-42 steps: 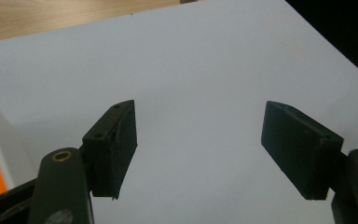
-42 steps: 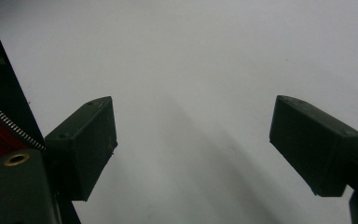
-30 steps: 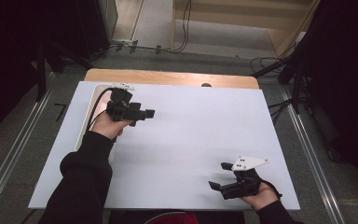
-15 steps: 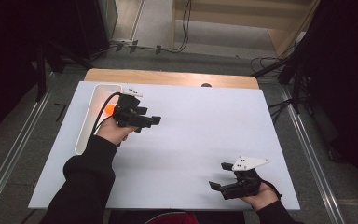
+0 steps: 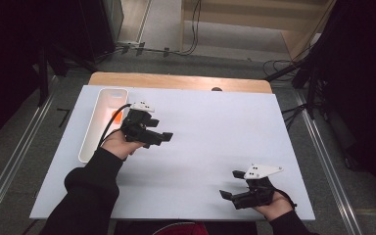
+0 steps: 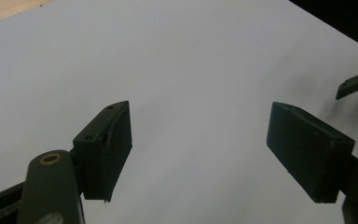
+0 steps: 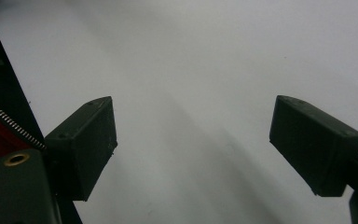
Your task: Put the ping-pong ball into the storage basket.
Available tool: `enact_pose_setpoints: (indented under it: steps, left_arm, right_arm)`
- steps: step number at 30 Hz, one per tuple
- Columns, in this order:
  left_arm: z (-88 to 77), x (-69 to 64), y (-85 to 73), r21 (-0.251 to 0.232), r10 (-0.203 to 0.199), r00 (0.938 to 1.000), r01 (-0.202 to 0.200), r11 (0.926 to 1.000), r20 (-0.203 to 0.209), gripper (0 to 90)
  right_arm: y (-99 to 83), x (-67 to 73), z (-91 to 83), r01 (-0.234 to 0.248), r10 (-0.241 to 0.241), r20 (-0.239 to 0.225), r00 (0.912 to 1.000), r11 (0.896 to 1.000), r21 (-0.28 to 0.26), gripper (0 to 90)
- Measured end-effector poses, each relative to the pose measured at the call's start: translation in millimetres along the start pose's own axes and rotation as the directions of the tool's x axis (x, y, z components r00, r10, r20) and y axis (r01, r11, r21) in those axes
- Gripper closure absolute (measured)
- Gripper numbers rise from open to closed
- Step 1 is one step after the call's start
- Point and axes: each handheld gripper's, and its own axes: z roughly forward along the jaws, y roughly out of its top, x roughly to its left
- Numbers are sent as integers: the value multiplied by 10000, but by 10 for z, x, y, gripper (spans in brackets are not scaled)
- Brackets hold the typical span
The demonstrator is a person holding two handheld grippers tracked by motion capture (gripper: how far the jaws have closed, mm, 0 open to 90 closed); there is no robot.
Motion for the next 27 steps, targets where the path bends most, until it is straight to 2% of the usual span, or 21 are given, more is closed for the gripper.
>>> enact_pose_setpoints:
  steps: [4, 10, 14, 19, 23, 27]
  left_arm:
    - [-1, -52, -39, 38, 0, 9997, 0, 10000, 232, 225]
    - [18, -100, -114, 13, 130, 9996, -130, 9999, 240, 225]
    - [-5, -140, -153, -223, 139, 9996, -134, 9997, 243, 225]
    - [-12, -199, -218, -249, 403, 9987, -395, 9989, 323, 225]
    - [-29, -223, -277, -149, 380, 9985, -374, 9992, 391, 225]
    - [-68, -234, -323, -262, 392, 9984, -382, 9989, 414, 224]
  right_arm:
    - [0, 1, 0, -4, 4, 7, 10000, 10000, 5, 135]
    - [1, 5, -5, -12, 13, 57, 10000, 10000, -72, 135]
    - [0, -8, -11, 9, -8, 88, 10000, 9999, -116, 135]
    - [0, -5, -6, 43, -42, 57, 10000, 9999, -103, 135]
    - [-3, 2, -3, -16, 16, -3, 10000, 10000, 35, 135]
    - [-3, 3, 1, 68, -68, 10, 10000, 10000, 31, 135]
